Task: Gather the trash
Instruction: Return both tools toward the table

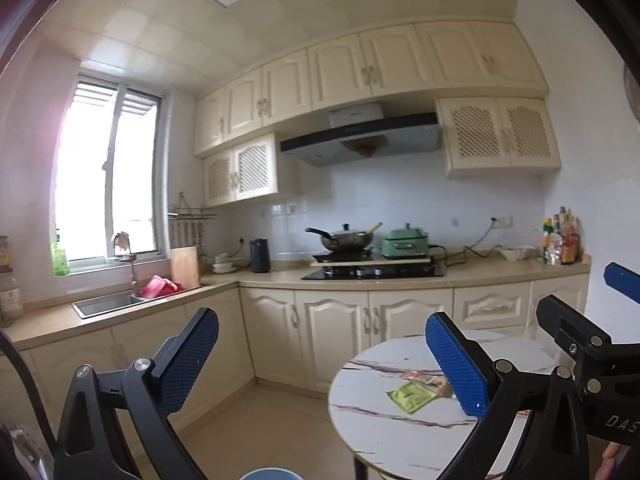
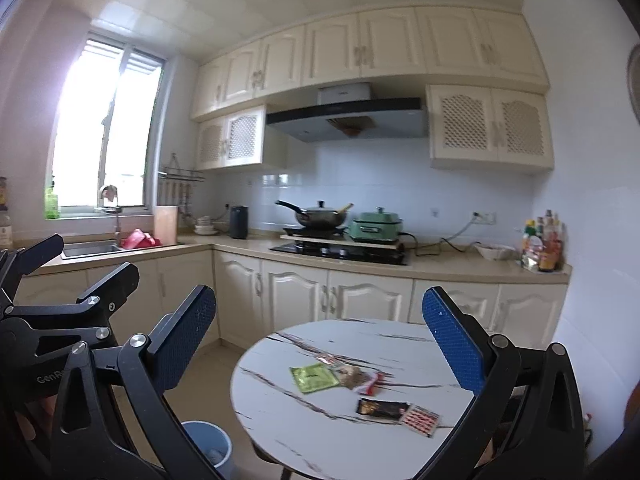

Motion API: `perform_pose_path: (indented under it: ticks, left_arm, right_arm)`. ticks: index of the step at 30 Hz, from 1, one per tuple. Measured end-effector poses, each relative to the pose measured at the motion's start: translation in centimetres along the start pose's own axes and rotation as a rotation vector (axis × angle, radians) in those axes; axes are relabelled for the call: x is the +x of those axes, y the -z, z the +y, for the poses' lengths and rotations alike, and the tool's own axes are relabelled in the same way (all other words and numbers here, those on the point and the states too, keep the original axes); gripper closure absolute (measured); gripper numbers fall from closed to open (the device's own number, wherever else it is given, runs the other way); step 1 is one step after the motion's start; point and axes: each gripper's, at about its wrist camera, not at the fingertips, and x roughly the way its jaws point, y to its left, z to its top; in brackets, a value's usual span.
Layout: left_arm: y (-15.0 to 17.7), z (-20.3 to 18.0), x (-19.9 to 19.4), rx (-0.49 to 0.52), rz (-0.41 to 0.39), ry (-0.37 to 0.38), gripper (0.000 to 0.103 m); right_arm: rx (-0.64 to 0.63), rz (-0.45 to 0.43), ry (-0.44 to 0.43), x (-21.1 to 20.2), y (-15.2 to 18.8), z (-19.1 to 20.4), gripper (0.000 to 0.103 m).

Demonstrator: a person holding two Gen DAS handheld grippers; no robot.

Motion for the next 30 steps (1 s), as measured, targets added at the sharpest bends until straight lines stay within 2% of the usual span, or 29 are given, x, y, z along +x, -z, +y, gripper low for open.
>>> perform_pose_path:
  ticks: [6, 14, 17, 21, 27, 30]
  left_arm:
    - [-1.5, -1.9, 6.0, 0.039, 0.063, 0.055, 0.001]
    - [-2.3, -6.1, 16.7, 0.089, 0.261, 0.181, 0.001]
    - [-1.2, -6.6, 20.9, 0.109, 0.362, 0.212, 0.001]
    - [-0.3, -7.5, 26.1, 0.134, 0.466, 0.197, 0.001]
    - [-0.8, -7.0, 32.7, 0.144, 0.556, 0.193, 0.001]
    - [-1.1, -6.6, 35.6, 0.146, 0.572, 0.202, 0.001]
  right_arm:
    - [0.04, 0.059, 0.055, 1.9, 1.8, -3.5, 0.0]
    - [0.086, 0.206, 0.108, 6.5, 6.2, -8.0, 0.0]
    - [0.115, 0.294, 0.117, 9.0, 8.8, -9.9, 0.0]
    - [0.154, 0.425, 0.125, 12.6, 12.6, -11.4, 0.0]
    - [0.229, 0.683, 0.112, 18.5, 18.6, -12.8, 0.0]
    - [0.202, 0.73, 0.112, 20.0, 20.1, -12.9, 0.0]
